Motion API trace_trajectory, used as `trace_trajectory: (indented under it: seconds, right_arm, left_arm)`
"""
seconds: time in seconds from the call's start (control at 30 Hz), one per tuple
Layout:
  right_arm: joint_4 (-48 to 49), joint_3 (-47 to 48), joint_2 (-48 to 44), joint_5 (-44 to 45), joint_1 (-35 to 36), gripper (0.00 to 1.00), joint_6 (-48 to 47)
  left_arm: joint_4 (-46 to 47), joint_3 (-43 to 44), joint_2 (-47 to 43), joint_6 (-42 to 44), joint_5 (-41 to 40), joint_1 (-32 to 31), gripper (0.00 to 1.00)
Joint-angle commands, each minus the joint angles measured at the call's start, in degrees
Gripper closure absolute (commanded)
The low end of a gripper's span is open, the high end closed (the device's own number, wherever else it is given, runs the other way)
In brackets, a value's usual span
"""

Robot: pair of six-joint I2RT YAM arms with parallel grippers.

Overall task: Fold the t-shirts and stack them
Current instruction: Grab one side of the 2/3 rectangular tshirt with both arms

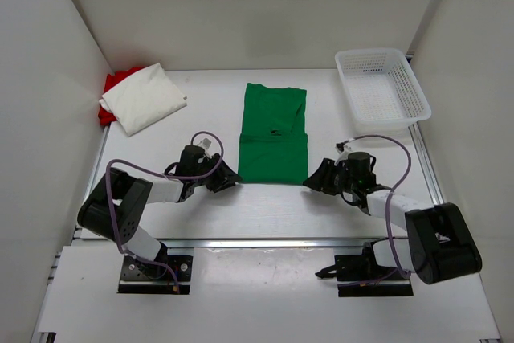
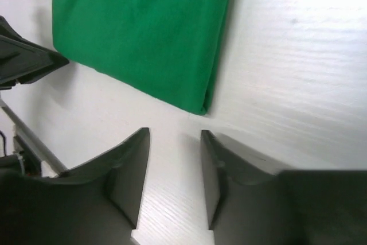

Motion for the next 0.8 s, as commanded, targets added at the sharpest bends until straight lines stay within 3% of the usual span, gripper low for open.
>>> trace_trajectory:
  seconds: [0.0,0.07,0.17,0.37,0.53,0.6,0.63,0.77]
  right_arm:
    - [1.9,-1.4,-3.5,1.7,-2.9,0.59,-0.5]
    - [1.7,-0.3,-0.6,0.2,-3.2,0.54,-0.7]
    - [1.9,1.3,3.7,0.2,-2.5,0.55,-1.1]
    - [5.2,2.7,8.2,1.0,-0.2,0.73,1.2]
    - [6.0,3.9,10.2,1.5,-0.7,0.89,1.2]
    - [5.4,4.1,10.6,1.1,-0.8,0.95,1.2]
    - [5.8,3.8,10.4,1.4,-0.4,1.00,1.1]
    - [4.1,2.0,7.0,2.4,1.3,1.00,1.2]
  left_arm:
    - [0.8,1.1,0.3,0.1,-1.8,0.3,0.51]
    - [0.7,1.6,0.6,0.4,-2.2,-0.4,0.52]
    - [-0.1,2.4,1.4,0.5,-2.7,-1.2,0.54]
    - [0.2,2.4,2.2,0.8,-3.7,-1.3,0.61]
    - [1.7,2.7,3.6,-0.2,-3.9,-1.0,0.81]
    - [1.3,3.4,3.6,0.1,-3.9,-1.1,0.94]
    - [0.6,4.0,3.8,0.3,-3.7,-1.4,0.96]
    - [-2.9,3.7,1.6,2.1,-4.0,-2.2,1.00]
